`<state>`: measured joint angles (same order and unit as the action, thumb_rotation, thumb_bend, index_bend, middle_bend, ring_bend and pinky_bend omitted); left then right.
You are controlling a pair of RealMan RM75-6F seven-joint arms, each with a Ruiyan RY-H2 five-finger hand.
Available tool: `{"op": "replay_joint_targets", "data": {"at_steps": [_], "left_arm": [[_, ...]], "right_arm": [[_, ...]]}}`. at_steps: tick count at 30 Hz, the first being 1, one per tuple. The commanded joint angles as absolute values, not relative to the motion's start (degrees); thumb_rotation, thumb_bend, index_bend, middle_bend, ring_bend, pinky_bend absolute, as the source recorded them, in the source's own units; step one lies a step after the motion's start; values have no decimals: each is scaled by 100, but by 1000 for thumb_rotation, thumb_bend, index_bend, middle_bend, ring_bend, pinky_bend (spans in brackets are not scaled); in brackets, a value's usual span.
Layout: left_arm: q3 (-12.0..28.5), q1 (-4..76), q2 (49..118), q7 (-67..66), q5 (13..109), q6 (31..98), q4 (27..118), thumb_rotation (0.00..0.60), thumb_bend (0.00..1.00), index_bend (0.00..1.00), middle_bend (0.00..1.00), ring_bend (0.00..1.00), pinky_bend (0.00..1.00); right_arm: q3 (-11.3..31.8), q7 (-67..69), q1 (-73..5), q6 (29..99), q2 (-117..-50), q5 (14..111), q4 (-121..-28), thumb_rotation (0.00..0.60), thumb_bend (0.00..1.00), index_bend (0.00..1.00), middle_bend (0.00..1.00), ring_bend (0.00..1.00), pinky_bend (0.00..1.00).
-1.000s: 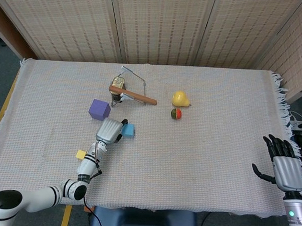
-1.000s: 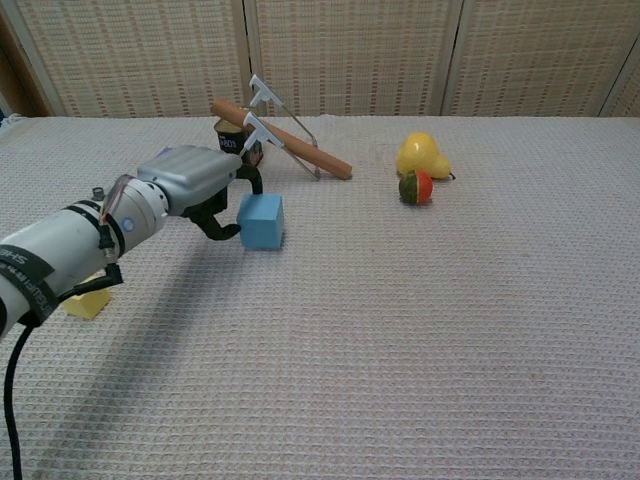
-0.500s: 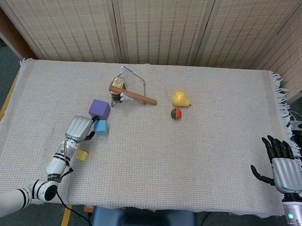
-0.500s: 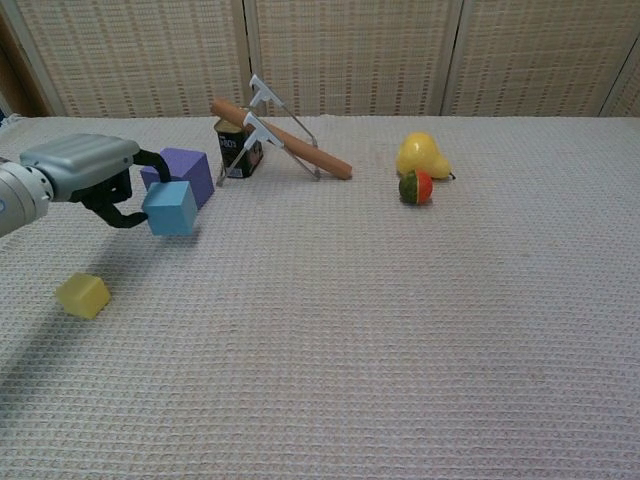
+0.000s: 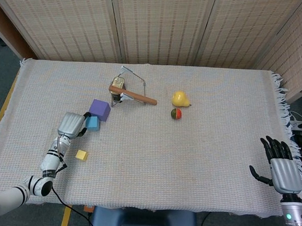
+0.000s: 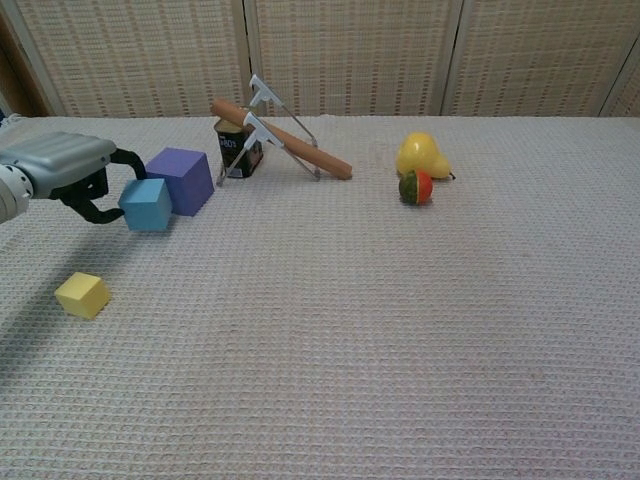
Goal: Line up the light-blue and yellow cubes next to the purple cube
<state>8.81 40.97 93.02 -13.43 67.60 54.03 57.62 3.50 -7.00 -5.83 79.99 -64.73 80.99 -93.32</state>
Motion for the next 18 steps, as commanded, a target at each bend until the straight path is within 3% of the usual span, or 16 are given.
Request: {"op": "replay_joint_targets", "data": {"at_steps": [1, 11, 18], "left_arm": [[895, 4094, 9408, -1182, 6800, 5365, 5585, 600, 377, 512, 1000, 1000, 1000], [901, 4145, 9571, -1028, 6879, 5192, 5275, 600, 378, 461, 1000, 1000, 1000], [924, 4145, 9636, -1039, 6908, 5192, 5135, 600, 374, 348, 1000, 1000, 1000]], "right_arm": [[353, -717, -582, 7994, -6483, 8087, -9332, 336, 104, 0, 0, 0, 0], [360, -735, -565, 8018, -6473, 8069, -9350, 335, 105, 0, 0, 0, 0], [350, -755, -572, 7988, -6468, 8067, -9361, 335, 104, 0, 0, 0, 0]]}}
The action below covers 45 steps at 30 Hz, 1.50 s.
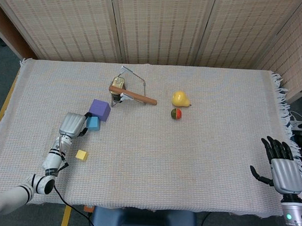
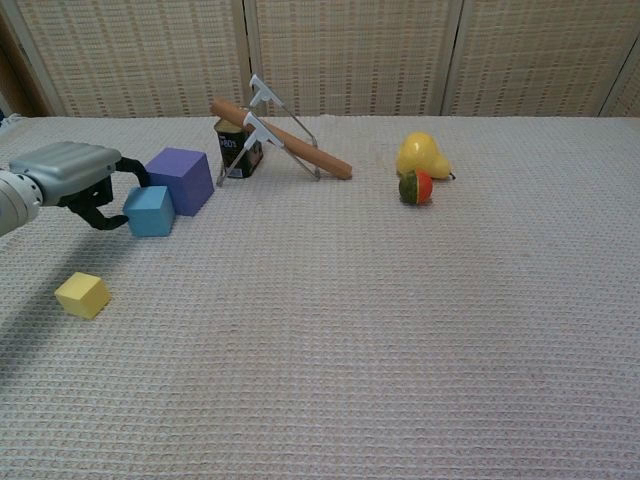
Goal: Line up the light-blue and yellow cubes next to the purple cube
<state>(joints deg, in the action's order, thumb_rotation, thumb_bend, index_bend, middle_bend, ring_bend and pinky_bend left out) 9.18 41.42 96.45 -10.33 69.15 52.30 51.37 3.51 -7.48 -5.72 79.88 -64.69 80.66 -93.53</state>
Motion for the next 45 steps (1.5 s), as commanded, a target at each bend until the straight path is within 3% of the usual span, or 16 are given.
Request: {"op": "replay_joint_targets", "data": {"at_steps": [1, 20, 36, 45], "left_arm": [[931, 4146, 9623, -1041, 6894, 5165, 5143, 600, 371, 338, 1000, 1000, 1000], [1008, 4063, 9504, -1156, 6870, 5272, 5447, 600, 380, 209, 1000, 1000, 1000], [659, 3462, 9102, -1286, 7299, 6180, 6516, 600, 383, 463, 1000, 1000, 1000], [531, 3400, 9109, -1401, 7280, 5969, 6585, 600, 586, 383, 1000, 1000, 1000]], "right_arm": [[351, -757, -572, 7989, -6468, 8066, -9365, 335, 104, 0, 0, 0, 0], [335, -762, -574, 7948, -6439, 8053, -9405, 337, 105, 0, 0, 0, 0], [301, -723, -562, 7961, -6391, 8122, -9454, 335, 104, 0, 0, 0, 0], [286, -719, -551, 7975, -6382, 8149, -9463, 336, 104, 0, 0, 0, 0]]}}
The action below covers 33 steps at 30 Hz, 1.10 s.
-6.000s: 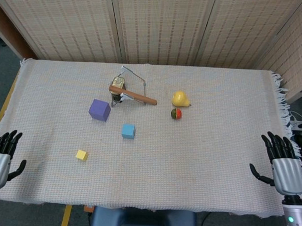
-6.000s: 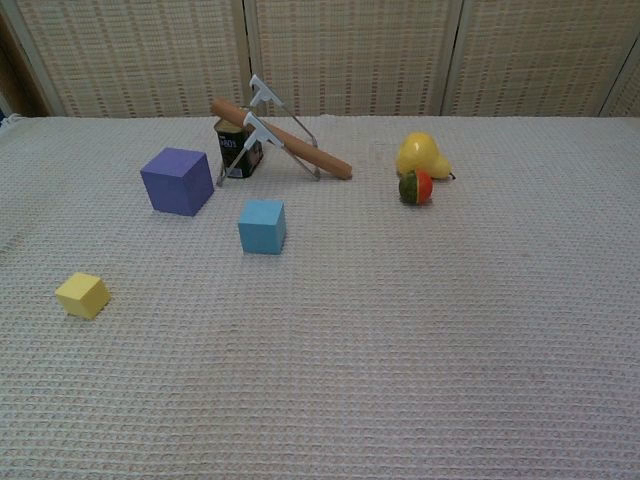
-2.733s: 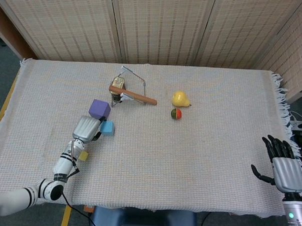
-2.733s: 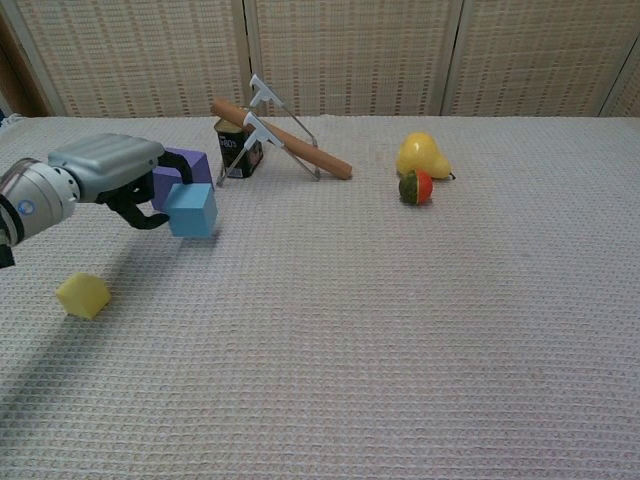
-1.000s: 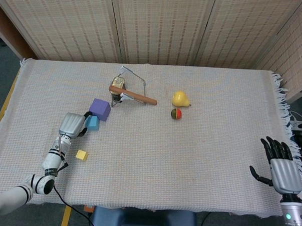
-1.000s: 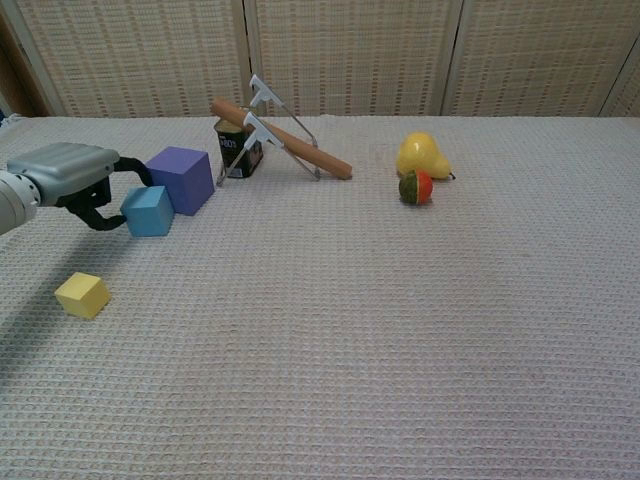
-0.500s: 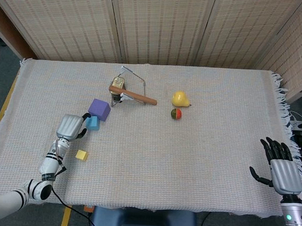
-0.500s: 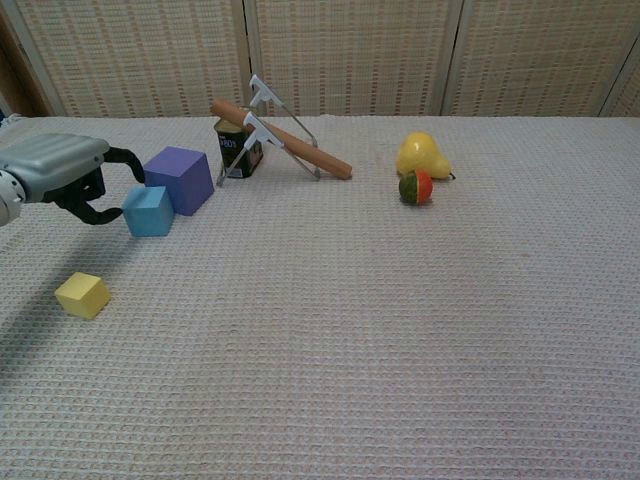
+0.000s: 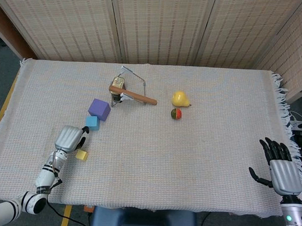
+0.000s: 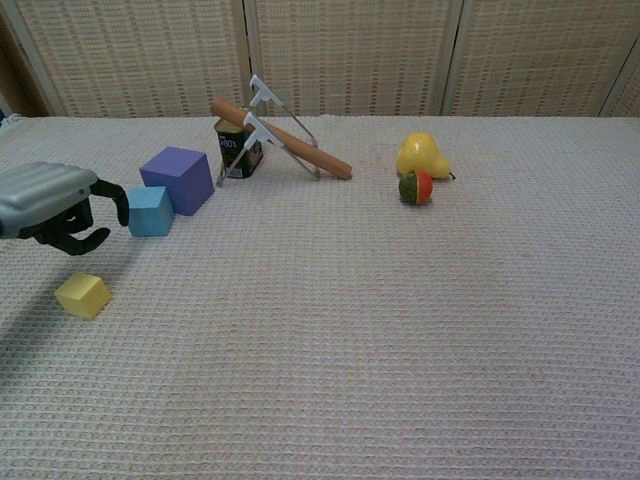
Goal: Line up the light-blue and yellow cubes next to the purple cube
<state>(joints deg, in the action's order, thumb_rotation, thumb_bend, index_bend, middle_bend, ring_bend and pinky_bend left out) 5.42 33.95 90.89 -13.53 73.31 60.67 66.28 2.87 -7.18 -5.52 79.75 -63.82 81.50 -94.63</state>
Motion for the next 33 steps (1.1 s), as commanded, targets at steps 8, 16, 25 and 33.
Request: {"op": "replay_joint_targets", "data": {"at_steps": [8, 16, 25, 33], "left_arm": [[552, 3440, 9138, -1524, 7075, 5638, 6524, 600, 635, 283, 1000, 1000, 1000], [610, 3471, 9228, -1451, 6983, 5484, 6364, 600, 635, 235, 1000, 1000, 1000], [687, 3515, 9291, -1386, 6916, 5377, 6146, 600, 633, 242, 1000, 1000, 1000], [759, 3533, 9350, -1337, 6857, 5344, 5942, 600, 632, 250, 1000, 1000, 1000]], "right_arm": [[301, -724, -548, 7966, -6386, 8105, -9450, 336, 105, 0, 0, 0, 0], [309, -756, -564, 7919, -6387, 8057, -9456, 336, 105, 0, 0, 0, 0], [315, -782, -577, 7879, -6386, 8014, -9464, 336, 104, 0, 0, 0, 0], [318, -798, -588, 7850, -6383, 7983, -9474, 337, 105, 0, 0, 0, 0]]}}
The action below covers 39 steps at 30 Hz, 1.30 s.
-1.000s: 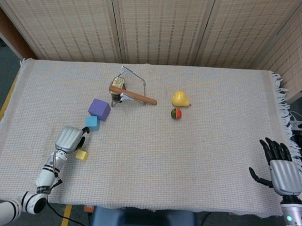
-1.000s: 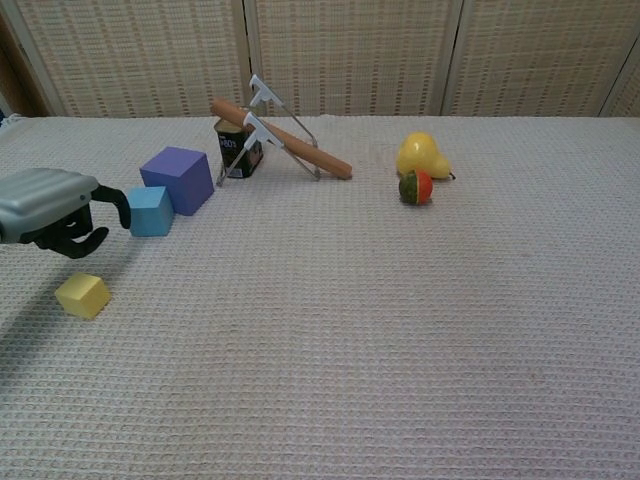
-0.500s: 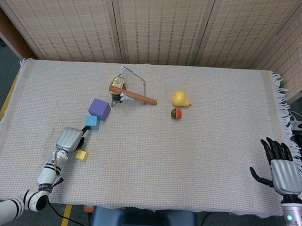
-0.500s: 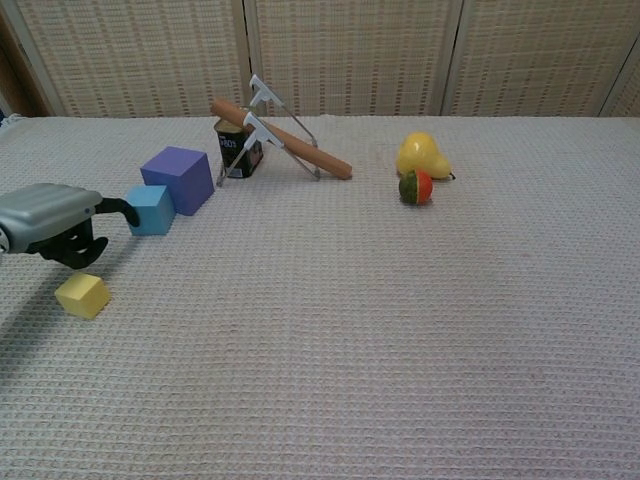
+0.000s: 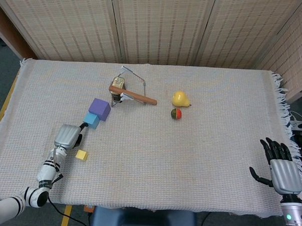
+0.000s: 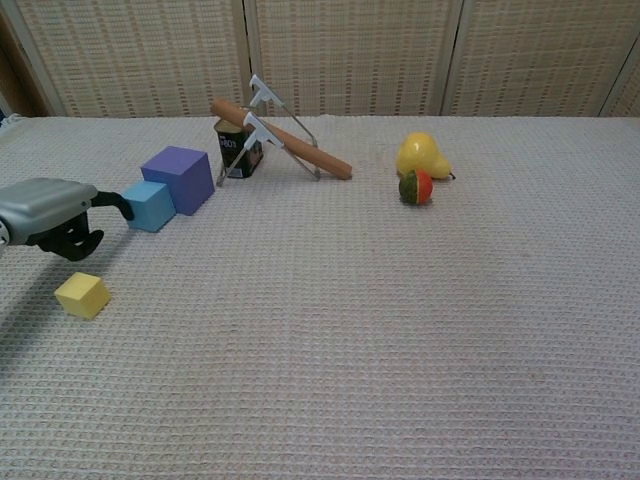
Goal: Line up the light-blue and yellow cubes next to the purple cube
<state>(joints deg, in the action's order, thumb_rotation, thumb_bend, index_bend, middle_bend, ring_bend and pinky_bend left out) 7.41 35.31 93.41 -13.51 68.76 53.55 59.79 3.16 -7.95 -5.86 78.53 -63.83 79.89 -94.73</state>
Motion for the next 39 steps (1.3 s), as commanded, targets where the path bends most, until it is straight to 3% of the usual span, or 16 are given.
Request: {"op": "replay_joint_targets", "data": {"at_steps": [1, 39], "left_arm": [[768, 3534, 9351, -1334, 6844, 5334, 5925, 600, 632, 252, 1000, 1000, 1000], [880, 3640, 9637, -1532, 6794, 5342, 5812, 600, 633, 270, 1000, 1000, 1000]], "right_arm": [[318, -798, -589, 7846, -6382, 7981, -9475, 337, 105, 0, 0, 0, 0], [287, -790, -568, 7881, -6339, 8030, -9537, 341, 105, 0, 0, 0, 0]]}}
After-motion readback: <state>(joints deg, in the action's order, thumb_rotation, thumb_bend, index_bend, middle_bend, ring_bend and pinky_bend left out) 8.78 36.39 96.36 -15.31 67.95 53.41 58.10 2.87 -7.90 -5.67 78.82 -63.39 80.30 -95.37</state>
